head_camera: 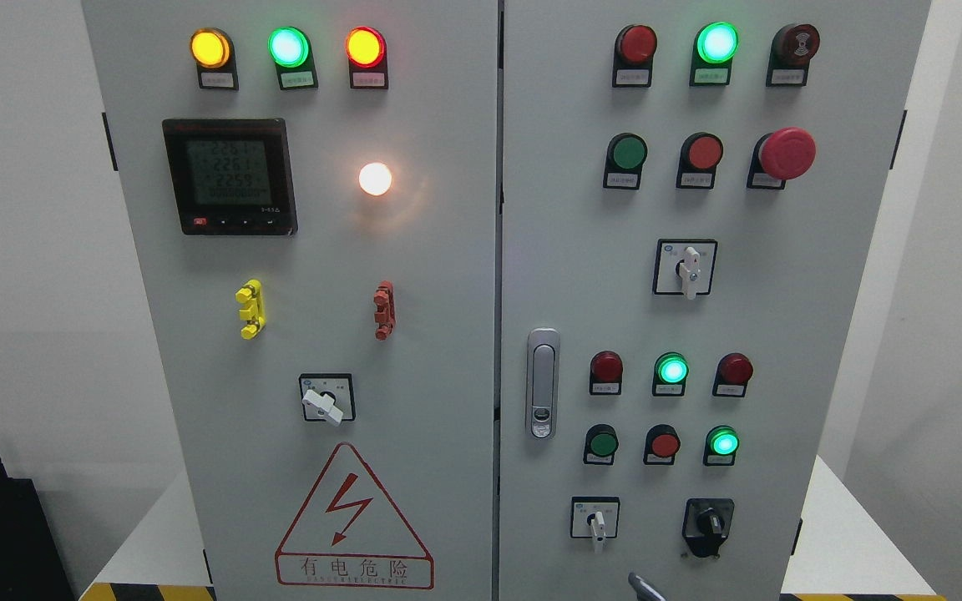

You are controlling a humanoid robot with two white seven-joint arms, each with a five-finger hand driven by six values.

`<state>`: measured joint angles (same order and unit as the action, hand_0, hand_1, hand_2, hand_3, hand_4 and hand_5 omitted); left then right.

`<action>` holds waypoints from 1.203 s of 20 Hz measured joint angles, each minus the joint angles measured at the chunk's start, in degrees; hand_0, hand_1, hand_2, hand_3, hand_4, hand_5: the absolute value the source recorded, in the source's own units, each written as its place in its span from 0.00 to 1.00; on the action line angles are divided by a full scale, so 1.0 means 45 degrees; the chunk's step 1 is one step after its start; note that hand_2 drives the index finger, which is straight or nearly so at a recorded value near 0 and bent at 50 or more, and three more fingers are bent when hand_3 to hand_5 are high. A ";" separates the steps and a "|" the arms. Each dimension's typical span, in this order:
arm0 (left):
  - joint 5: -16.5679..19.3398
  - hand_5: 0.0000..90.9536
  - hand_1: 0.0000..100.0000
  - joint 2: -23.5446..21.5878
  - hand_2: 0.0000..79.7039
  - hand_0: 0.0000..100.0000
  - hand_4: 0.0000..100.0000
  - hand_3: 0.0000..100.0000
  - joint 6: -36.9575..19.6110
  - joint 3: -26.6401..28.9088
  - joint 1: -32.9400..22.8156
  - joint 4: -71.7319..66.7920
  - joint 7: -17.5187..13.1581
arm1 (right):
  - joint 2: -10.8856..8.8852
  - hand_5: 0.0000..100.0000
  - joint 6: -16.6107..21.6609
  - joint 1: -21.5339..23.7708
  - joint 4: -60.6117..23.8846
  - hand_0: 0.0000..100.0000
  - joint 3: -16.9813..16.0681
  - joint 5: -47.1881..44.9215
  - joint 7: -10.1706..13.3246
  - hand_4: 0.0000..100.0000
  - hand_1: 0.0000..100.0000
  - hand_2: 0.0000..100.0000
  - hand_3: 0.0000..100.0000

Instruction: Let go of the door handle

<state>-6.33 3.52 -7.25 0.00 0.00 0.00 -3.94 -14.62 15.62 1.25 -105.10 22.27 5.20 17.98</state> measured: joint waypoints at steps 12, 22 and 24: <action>0.0000 0.00 0.39 0.0000 0.00 0.12 0.00 0.00 0.0000 0.0000 0.0000 0.0001 0.0000 | 0.1844 0.99 -0.1865 -0.1581 0.0403 0.35 -0.0634 0.8929 0.2720 1.00 0.43 0.00 1.00; 0.0000 0.00 0.39 0.0000 0.00 0.12 0.00 0.00 0.0000 0.0000 0.0000 0.0000 -0.0011 | 0.2849 0.99 -0.2559 -0.2366 0.1106 0.38 -0.0815 1.3195 0.2460 1.00 0.38 0.00 1.00; 0.0000 0.00 0.39 0.0000 0.00 0.12 0.00 0.00 0.0000 0.0000 0.0000 0.0001 -0.0011 | 0.3040 0.99 -0.2815 -0.2554 0.1311 0.38 -0.0820 1.3653 0.2358 1.00 0.38 0.00 1.00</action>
<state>-6.33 3.52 -7.25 0.00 0.00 0.00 -3.99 -0.93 2.95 -10.24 -99.20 18.58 66.64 28.60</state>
